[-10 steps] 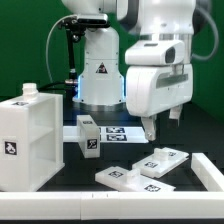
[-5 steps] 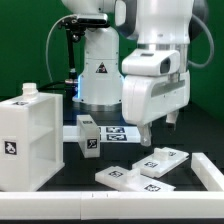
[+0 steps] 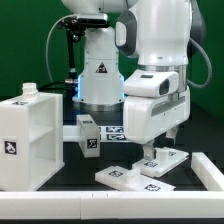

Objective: Assemble cabinet

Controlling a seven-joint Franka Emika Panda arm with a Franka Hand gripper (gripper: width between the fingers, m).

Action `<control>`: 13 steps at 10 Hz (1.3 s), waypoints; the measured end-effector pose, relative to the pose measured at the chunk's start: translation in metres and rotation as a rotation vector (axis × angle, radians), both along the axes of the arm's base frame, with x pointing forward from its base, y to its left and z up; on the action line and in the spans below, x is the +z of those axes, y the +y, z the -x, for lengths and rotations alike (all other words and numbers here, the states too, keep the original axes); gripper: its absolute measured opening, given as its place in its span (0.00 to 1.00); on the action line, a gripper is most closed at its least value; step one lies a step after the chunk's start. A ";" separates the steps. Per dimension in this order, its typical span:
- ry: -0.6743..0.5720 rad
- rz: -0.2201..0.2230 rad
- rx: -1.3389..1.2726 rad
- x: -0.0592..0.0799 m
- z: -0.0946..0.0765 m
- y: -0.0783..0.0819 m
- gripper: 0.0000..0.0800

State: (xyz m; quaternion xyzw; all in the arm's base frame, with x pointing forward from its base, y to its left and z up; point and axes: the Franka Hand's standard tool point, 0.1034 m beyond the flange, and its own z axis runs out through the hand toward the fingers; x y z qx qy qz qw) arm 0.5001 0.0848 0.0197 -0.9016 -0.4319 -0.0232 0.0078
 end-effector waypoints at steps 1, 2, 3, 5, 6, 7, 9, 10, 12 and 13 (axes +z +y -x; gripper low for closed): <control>0.000 0.000 0.000 0.000 0.000 0.000 0.66; 0.000 0.000 0.000 0.000 0.000 0.000 0.49; 0.000 0.000 0.000 0.000 0.000 0.000 0.49; 0.000 0.000 0.000 0.000 0.000 0.000 0.08; 0.001 0.000 0.001 0.000 0.001 0.001 0.08; 0.012 -0.001 -0.011 0.002 0.014 0.007 0.08; 0.005 -0.008 -0.009 0.012 0.059 0.024 0.08; 0.011 -0.002 0.000 0.016 0.068 0.019 0.08; 0.004 -0.002 0.006 0.018 0.062 0.015 0.08; 0.006 -0.002 0.007 0.018 0.062 0.015 0.08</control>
Offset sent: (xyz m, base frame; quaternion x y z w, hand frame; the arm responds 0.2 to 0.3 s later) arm 0.0000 0.0000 0.0000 0.0000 0.0000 0.0000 1.0000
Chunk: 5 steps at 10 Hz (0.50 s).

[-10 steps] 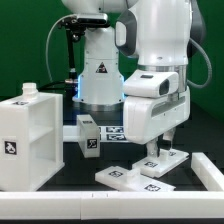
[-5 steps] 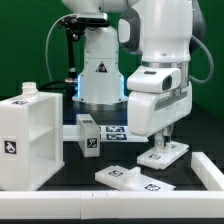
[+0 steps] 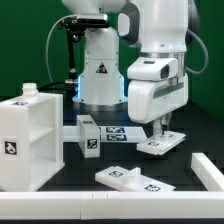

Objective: Assemble cabinet

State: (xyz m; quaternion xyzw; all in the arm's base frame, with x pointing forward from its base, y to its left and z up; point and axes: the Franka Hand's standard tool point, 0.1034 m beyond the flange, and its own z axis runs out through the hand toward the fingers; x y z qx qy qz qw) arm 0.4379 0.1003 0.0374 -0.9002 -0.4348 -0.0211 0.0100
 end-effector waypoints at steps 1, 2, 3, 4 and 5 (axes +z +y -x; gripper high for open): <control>0.000 -0.001 -0.010 0.000 0.001 0.000 0.08; -0.015 -0.019 -0.161 -0.002 0.011 0.004 0.08; -0.003 -0.020 -0.195 -0.006 0.027 0.009 0.08; -0.005 -0.023 -0.164 -0.011 0.032 0.010 0.08; 0.000 -0.020 -0.115 -0.014 0.032 0.011 0.08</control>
Offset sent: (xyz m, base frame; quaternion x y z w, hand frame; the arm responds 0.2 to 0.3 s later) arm -0.0265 0.0141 -0.0123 -0.0085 0.0400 0.0123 0.9991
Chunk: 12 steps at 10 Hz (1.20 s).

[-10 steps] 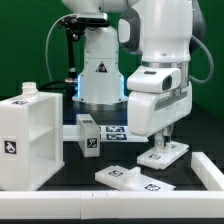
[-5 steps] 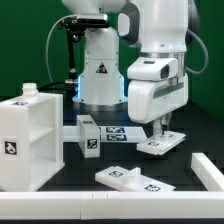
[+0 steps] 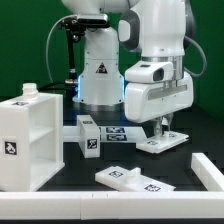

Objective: Assemble cabinet

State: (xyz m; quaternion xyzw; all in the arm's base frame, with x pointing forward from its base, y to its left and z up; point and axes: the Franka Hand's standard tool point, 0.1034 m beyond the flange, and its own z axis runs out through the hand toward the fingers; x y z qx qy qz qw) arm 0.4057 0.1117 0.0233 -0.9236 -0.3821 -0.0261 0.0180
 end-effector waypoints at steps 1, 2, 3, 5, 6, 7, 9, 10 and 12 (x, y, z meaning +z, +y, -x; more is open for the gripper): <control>-0.008 0.000 0.051 0.002 -0.002 0.008 0.08; -0.011 0.003 0.127 0.003 -0.003 0.015 0.08; -0.018 -0.001 0.148 0.003 -0.004 0.019 0.08; -0.018 -0.002 0.137 0.001 -0.002 0.016 0.08; -0.018 -0.002 0.137 0.001 -0.002 0.016 0.08; -0.018 -0.002 0.137 0.001 -0.002 0.016 0.27; -0.004 0.008 0.157 0.004 -0.004 0.011 0.50; 0.006 0.026 0.173 0.018 -0.016 -0.001 0.67; 0.023 0.046 0.183 0.039 -0.052 -0.027 0.89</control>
Offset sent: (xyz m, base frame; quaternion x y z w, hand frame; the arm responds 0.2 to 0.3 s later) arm -0.0064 0.0053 -0.0008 0.0134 0.0410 0.0275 0.9987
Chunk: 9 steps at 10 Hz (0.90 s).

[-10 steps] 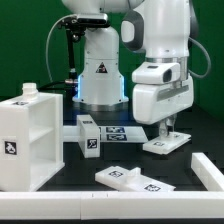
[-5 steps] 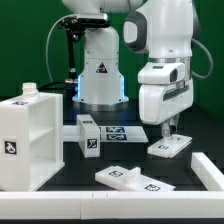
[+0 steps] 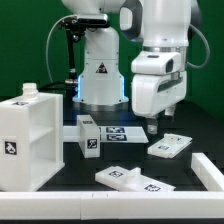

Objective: Assemble cabinet

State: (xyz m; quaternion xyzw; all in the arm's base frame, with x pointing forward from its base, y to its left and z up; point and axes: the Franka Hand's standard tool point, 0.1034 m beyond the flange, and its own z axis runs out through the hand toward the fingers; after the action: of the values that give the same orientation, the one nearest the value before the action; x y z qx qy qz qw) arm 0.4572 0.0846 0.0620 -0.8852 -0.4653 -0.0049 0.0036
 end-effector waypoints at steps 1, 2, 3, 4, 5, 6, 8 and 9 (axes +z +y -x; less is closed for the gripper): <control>-0.012 0.004 0.013 0.011 -0.021 -0.006 0.97; -0.036 0.002 0.032 0.017 -0.037 -0.008 0.99; -0.026 0.001 0.032 0.013 -0.030 -0.006 0.99; -0.023 0.002 0.033 0.012 -0.029 -0.006 1.00; -0.024 0.002 0.032 0.012 -0.029 -0.007 1.00; -0.015 0.001 0.021 0.012 -0.032 -0.010 1.00; 0.011 0.002 -0.004 0.018 -0.067 -0.030 1.00; 0.020 0.000 0.026 0.023 -0.093 -0.041 1.00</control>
Offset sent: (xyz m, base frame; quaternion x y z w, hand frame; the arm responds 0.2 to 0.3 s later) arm 0.0000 0.0000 0.0000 0.0000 0.0000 0.0000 1.0000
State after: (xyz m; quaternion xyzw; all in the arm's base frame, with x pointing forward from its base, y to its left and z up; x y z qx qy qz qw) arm 0.5498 0.0438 0.0846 -0.8791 -0.4766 0.0039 0.0081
